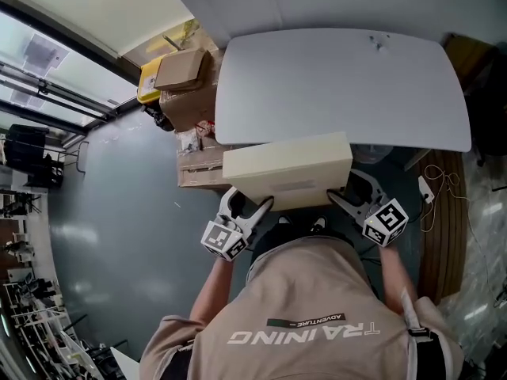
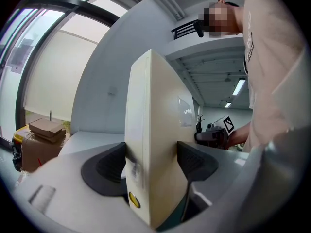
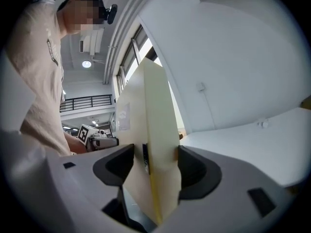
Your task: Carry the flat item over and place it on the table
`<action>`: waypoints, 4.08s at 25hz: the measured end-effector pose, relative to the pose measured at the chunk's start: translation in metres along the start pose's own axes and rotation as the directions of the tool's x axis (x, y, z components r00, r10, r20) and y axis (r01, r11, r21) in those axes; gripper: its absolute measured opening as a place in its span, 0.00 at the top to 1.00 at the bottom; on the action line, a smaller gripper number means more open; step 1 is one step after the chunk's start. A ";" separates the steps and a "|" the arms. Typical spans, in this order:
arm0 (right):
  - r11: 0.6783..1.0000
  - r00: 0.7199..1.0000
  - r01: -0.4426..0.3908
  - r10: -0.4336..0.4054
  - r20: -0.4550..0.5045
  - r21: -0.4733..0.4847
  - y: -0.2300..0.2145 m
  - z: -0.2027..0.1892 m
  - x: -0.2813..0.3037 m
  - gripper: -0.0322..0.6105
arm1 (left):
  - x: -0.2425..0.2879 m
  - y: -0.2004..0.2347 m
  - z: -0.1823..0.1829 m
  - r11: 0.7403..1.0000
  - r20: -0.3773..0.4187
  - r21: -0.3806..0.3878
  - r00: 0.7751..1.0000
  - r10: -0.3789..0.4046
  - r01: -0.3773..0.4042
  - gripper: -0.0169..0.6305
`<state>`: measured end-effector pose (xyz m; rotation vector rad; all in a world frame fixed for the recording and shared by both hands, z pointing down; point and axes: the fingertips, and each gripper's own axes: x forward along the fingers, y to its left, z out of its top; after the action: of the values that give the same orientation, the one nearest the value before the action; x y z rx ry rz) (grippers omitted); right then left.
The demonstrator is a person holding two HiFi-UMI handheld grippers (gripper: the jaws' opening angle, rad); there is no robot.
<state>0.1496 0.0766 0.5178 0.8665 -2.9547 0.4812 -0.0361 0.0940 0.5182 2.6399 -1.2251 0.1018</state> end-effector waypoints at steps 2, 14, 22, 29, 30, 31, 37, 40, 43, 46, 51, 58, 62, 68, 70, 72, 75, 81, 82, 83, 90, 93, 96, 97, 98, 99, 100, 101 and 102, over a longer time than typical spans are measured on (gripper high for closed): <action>1.000 1.000 -0.002 0.003 -0.009 0.007 -0.007 -0.002 0.003 0.51 | 0.007 0.004 -0.002 1.000 -0.008 0.009 1.000 -0.013 0.014 0.49; 0.998 0.997 0.056 -0.055 -0.051 0.014 -0.046 0.006 0.038 0.51 | 0.049 0.052 -0.007 0.996 0.003 -0.054 0.997 -0.072 0.072 0.49; 0.991 0.990 0.130 -0.128 -0.051 0.029 -0.054 0.021 0.086 0.51 | 0.058 0.108 0.007 0.989 0.000 -0.078 0.992 -0.127 0.126 0.49; 0.984 0.985 0.169 -0.166 -0.050 0.059 -0.065 0.019 0.142 0.51 | 0.068 0.169 0.013 0.983 -0.011 -0.064 0.985 -0.174 0.173 0.49; 0.983 0.984 0.172 -0.169 -0.051 0.056 -0.066 0.021 0.149 0.51 | 0.069 0.175 0.014 0.982 -0.011 -0.069 0.984 -0.177 0.176 0.49; 0.983 0.984 0.174 -0.171 -0.053 0.053 -0.067 0.023 0.155 0.51 | 0.070 0.181 0.013 0.982 -0.010 -0.076 0.984 -0.176 0.174 0.49; 0.984 0.983 0.171 -0.167 -0.074 0.053 -0.083 0.029 0.180 0.51 | 0.080 0.208 0.013 0.982 -0.010 -0.108 0.988 -0.155 0.154 0.49; 0.984 0.983 0.168 -0.163 -0.079 0.060 -0.100 0.030 0.184 0.51 | 0.095 0.213 0.015 0.983 -0.013 -0.101 0.988 -0.154 0.152 0.49; 0.986 0.986 0.157 -0.153 -0.071 0.063 -0.118 0.035 0.190 0.51 | 0.112 0.220 0.018 0.985 -0.015 -0.094 0.989 -0.147 0.145 0.49; 0.990 0.989 0.134 -0.129 -0.076 0.053 -0.143 0.041 0.200 0.51 | 0.133 0.230 0.020 0.988 -0.030 -0.096 0.992 -0.123 0.120 0.49; 0.992 0.992 0.100 -0.094 -0.078 0.075 -0.191 0.052 0.213 0.51 | 0.172 0.246 0.027 0.991 -0.059 -0.111 0.995 -0.078 0.071 0.49; 0.982 0.987 0.085 -0.061 -0.148 0.167 -0.235 0.034 0.228 0.51 | 0.209 0.264 0.013 0.989 -0.154 -0.144 0.986 -0.060 0.038 0.49; 0.975 0.979 0.088 -0.048 -0.196 0.203 -0.242 0.020 0.241 0.51 | 0.212 0.276 0.001 0.985 -0.197 -0.171 0.979 -0.054 0.020 0.49; 0.961 0.962 0.129 -0.062 -0.265 0.243 -0.250 0.002 0.261 0.51 | 0.218 0.300 -0.018 0.971 -0.253 -0.237 0.963 -0.089 0.028 0.49; 0.955 0.952 0.154 -0.074 -0.298 0.252 -0.255 -0.003 0.265 0.51 | 0.224 0.306 -0.026 0.959 -0.271 -0.280 0.955 -0.118 0.039 0.49; 0.949 0.942 0.176 -0.085 -0.325 0.261 -0.262 -0.007 0.271 0.51 | 0.232 0.316 -0.031 0.940 -0.276 -0.340 0.951 -0.140 0.040 0.49; 0.945 0.926 0.199 -0.096 -0.365 0.258 -0.274 -0.018 0.282 0.51 | 0.247 0.334 -0.039 0.911 -0.283 -0.412 0.946 -0.155 0.026 0.49; 0.919 0.918 0.243 -0.114 -0.380 0.310 -0.299 -0.033 0.293 0.51 | 0.273 0.356 -0.052 0.883 -0.308 -0.470 0.934 -0.179 0.014 0.49; 0.916 0.917 0.247 -0.115 -0.383 0.316 -0.302 -0.035 0.295 0.51 | 0.276 0.358 -0.054 0.879 -0.314 -0.476 0.932 -0.179 0.009 0.49; 0.912 0.916 0.250 -0.114 -0.385 0.324 -0.305 -0.038 0.297 0.51 | 0.279 0.361 -0.056 0.875 -0.320 -0.484 0.931 -0.178 0.002 0.49; 0.875 0.899 0.269 -0.078 -0.432 0.403 -0.329 -0.063 0.315 0.51 | 0.292 0.383 -0.087 0.813 -0.371 -0.576 0.913 -0.167 -0.085 0.49; 0.865 0.890 0.276 -0.065 -0.451 0.420 -0.333 -0.071 0.319 0.51 | 0.293 0.388 -0.098 0.784 -0.402 -0.609 0.900 -0.170 -0.124 0.49; 0.857 0.884 0.288 -0.067 -0.463 0.426 -0.339 -0.075 0.322 0.51 | 0.297 0.392 -0.105 0.769 -0.421 -0.623 0.890 -0.176 -0.143 0.49; 0.856 0.882 0.292 -0.068 -0.466 0.427 -0.340 -0.077 0.324 0.51 | 0.297 0.394 -0.107 0.766 -0.428 -0.625 0.887 -0.176 -0.150 0.49; 0.854 0.880 0.294 -0.068 -0.470 0.429 -0.341 -0.079 0.325 0.51 | 0.298 0.395 -0.109 0.764 -0.435 -0.626 0.883 -0.174 -0.158 0.49; 0.853 0.878 0.297 -0.067 -0.474 0.430 -0.342 -0.080 0.325 0.51 | 0.298 0.396 -0.111 0.761 -0.441 -0.628 0.881 -0.173 -0.165 0.49; 0.851 0.875 0.301 -0.067 -0.479 0.431 -0.342 -0.082 0.325 0.51 | 0.298 0.396 -0.112 0.756 -0.444 -0.632 0.879 -0.174 -0.169 0.49; 0.849 0.872 0.305 -0.066 -0.486 0.432 -0.342 -0.084 0.324 0.51 | 0.299 0.395 -0.114 0.751 -0.446 -0.637 0.877 -0.177 -0.172 0.49; 0.847 0.867 0.310 -0.066 -0.493 0.431 -0.343 -0.086 0.324 0.51 | 0.300 0.394 -0.115 0.747 -0.448 -0.641 0.876 -0.179 -0.175 0.49</action>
<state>0.0526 -0.3407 0.7328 0.9079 -2.2951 1.2774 -0.1380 -0.3485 0.7473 1.8218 -0.8583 0.2555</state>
